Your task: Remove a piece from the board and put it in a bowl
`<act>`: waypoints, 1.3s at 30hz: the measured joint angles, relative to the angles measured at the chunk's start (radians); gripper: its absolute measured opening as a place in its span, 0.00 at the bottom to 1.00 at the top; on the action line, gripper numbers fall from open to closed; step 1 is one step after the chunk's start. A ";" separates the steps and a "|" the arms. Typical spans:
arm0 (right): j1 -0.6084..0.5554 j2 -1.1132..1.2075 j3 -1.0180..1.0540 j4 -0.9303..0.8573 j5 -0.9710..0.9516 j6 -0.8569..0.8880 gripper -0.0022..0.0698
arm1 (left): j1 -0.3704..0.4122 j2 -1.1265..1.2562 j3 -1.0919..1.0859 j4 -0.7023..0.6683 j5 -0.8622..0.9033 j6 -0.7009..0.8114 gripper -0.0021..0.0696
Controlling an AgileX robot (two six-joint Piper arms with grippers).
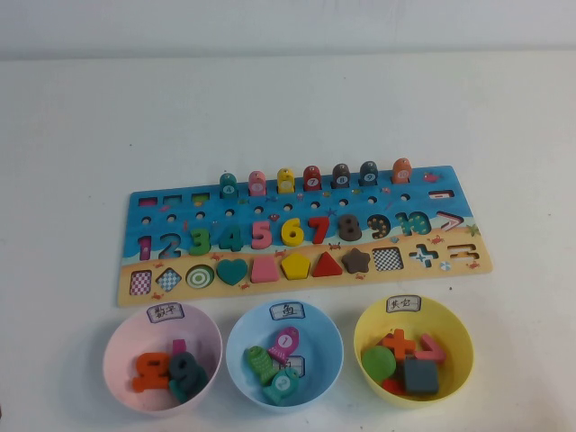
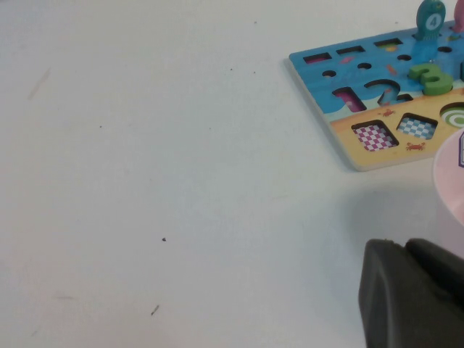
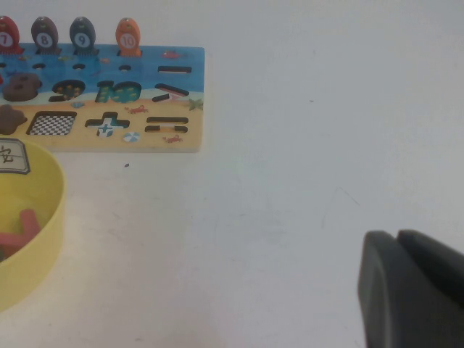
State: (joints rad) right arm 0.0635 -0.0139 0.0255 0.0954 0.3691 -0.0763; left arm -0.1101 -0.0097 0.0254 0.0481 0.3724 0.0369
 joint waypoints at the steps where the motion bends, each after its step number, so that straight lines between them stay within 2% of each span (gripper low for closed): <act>1: 0.000 0.000 0.000 0.000 0.000 0.000 0.01 | 0.000 0.000 0.000 0.000 0.000 0.000 0.02; 6: 0.000 0.000 0.000 0.000 0.000 0.000 0.01 | 0.000 0.000 0.000 -0.015 -0.008 0.000 0.02; 9: 0.000 0.000 0.000 0.000 0.000 0.000 0.01 | 0.000 0.000 0.000 -0.079 -0.036 0.000 0.02; 17: 0.000 0.000 0.000 0.000 0.000 0.000 0.01 | 0.000 0.000 0.000 -0.480 -0.207 -0.022 0.02; 20: 0.000 0.000 0.000 0.000 0.000 0.000 0.01 | 0.000 0.000 0.000 -0.576 -0.257 -0.026 0.02; 30: 0.000 0.000 0.000 0.002 0.000 0.000 0.01 | 0.000 0.000 0.000 -0.616 -0.303 -0.026 0.02; 35: 0.000 0.000 0.000 0.002 0.000 0.000 0.01 | 0.000 0.020 -0.027 -0.618 -0.184 -0.045 0.02; 39: 0.000 0.000 0.000 0.002 0.000 0.000 0.01 | 0.000 0.157 -0.146 -0.618 -0.119 -0.037 0.02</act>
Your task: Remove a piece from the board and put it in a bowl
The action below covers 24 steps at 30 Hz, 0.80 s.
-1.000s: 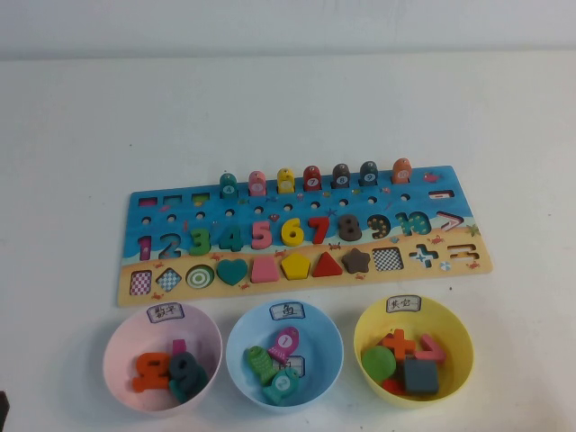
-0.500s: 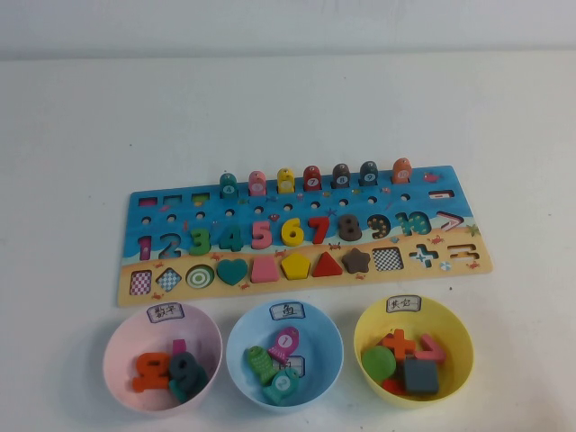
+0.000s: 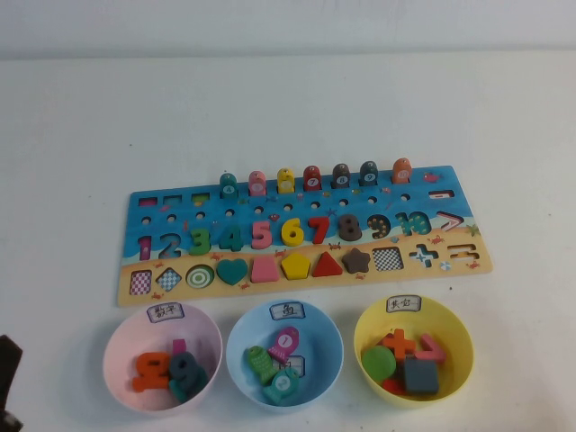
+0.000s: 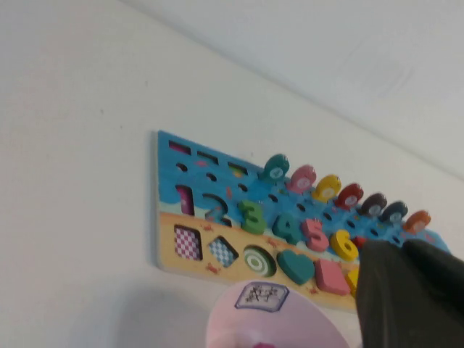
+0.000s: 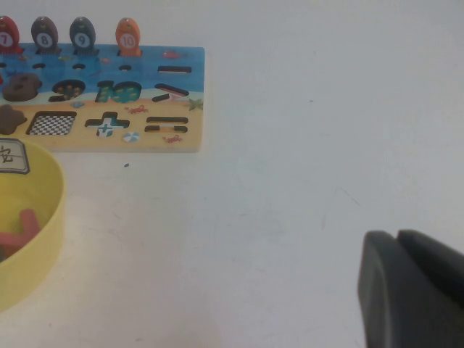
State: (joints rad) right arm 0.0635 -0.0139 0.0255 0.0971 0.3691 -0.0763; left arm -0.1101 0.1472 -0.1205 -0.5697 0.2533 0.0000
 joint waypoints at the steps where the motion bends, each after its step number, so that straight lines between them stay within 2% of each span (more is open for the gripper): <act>1: 0.000 0.000 0.000 0.000 0.000 0.000 0.01 | 0.000 0.050 -0.035 0.000 0.018 0.000 0.02; 9: 0.000 0.000 0.000 0.000 0.000 0.000 0.01 | 0.000 0.492 -0.300 0.012 0.305 0.156 0.02; 14: 0.000 0.000 0.000 0.000 0.000 0.000 0.01 | 0.000 0.725 -0.479 0.019 0.418 0.274 0.02; 24: 0.000 0.000 0.000 0.000 0.000 0.000 0.01 | -0.002 1.138 -0.812 0.037 0.541 0.303 0.02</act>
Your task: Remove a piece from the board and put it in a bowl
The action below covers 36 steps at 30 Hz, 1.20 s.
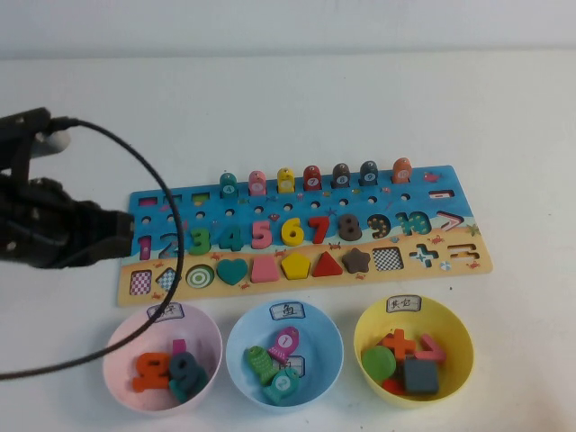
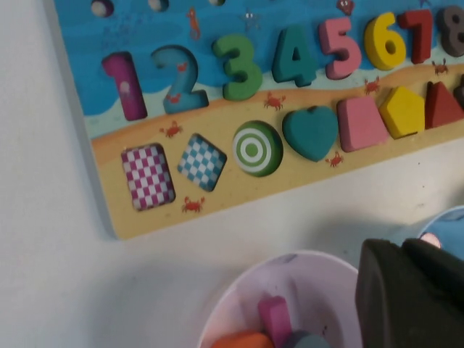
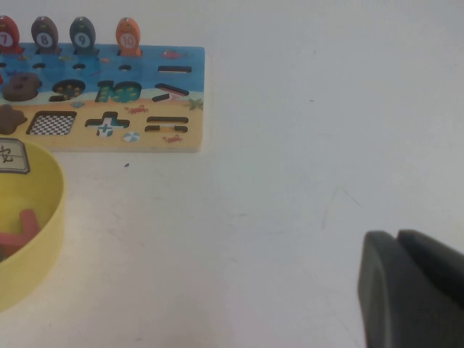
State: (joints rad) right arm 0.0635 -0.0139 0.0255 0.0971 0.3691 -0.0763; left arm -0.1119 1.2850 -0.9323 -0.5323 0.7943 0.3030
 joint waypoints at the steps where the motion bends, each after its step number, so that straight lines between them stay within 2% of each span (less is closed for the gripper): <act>1: 0.000 0.000 0.000 0.000 0.000 0.000 0.01 | -0.005 0.029 -0.028 0.006 0.009 -0.002 0.02; 4: 0.000 0.000 0.000 0.000 0.000 0.000 0.01 | -0.038 0.121 -0.123 0.045 0.034 -0.055 0.02; 12: 0.000 0.000 0.000 0.000 0.000 0.000 0.01 | -0.203 0.345 -0.366 0.303 0.126 -0.303 0.02; 18: 0.000 0.000 0.000 0.000 0.000 0.000 0.01 | -0.278 0.493 -0.519 0.327 0.236 -0.352 0.02; 24: 0.000 0.000 0.000 0.000 0.000 0.000 0.01 | -0.302 0.582 -0.593 0.342 0.264 -0.350 0.04; 27: 0.000 0.000 0.000 0.000 0.000 0.000 0.01 | -0.303 0.611 -0.616 0.388 0.273 -0.343 0.15; 32: 0.000 0.000 0.000 0.000 0.000 0.000 0.01 | -0.303 0.655 -0.649 0.479 0.274 -0.412 0.41; 36: 0.000 0.000 0.000 0.000 0.000 0.000 0.01 | -0.303 0.691 -0.666 0.527 0.267 -0.518 0.49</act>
State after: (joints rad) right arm 0.0635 -0.0139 0.0255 0.0971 0.3691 -0.0763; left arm -0.4149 1.9762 -1.5979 -0.0057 1.0610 -0.2154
